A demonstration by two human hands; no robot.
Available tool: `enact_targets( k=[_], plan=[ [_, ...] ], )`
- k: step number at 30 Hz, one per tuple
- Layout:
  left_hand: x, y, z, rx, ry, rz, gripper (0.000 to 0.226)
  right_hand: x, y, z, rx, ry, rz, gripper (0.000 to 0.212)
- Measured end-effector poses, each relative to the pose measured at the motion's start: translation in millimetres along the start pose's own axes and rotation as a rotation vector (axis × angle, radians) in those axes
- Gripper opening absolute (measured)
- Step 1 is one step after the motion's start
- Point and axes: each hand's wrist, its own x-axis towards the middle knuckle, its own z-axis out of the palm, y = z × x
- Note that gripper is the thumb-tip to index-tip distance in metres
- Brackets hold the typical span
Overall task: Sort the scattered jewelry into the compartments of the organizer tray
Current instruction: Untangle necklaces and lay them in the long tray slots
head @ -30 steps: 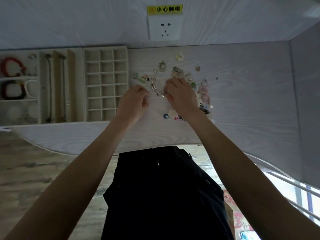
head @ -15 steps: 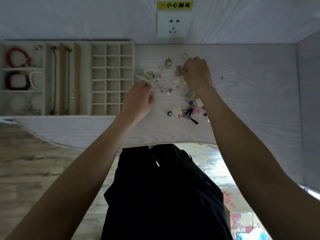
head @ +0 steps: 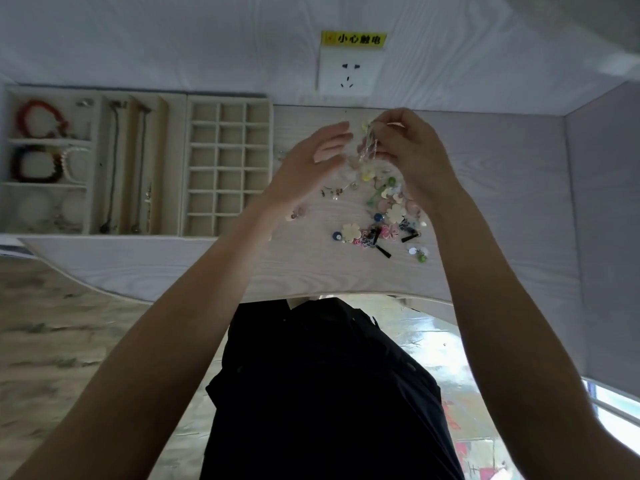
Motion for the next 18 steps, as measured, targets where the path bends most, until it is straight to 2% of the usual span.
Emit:
enact_targets(
  k=[4, 9, 11, 15, 18],
  plan=[
    [-2, 13, 2, -0.183, -0.008, -0.011, 0.033, -9, -8, 4, -0.124, -0.038, -0.072, 0.007],
    [-4, 9, 0, -0.239, -0.004, -0.053, 0.022, -16, -12, 7, -0.294, -0.091, -0.117, 0.004],
    [-4, 5, -2, -0.181, 0.041, -0.039, 0.018, -15, -8, 6, -0.335, -0.083, -0.112, 0.006],
    [0, -11, -6, 0.114, 0.265, 0.063, 0.01, -12, 11, 1, -0.502, -0.007, -0.107, 0.004],
    [2, -22, -11, 0.225, 0.307, 0.096, 0.004, -11, 24, -4, -0.627, 0.031, -0.096, 0.005]
  ],
)
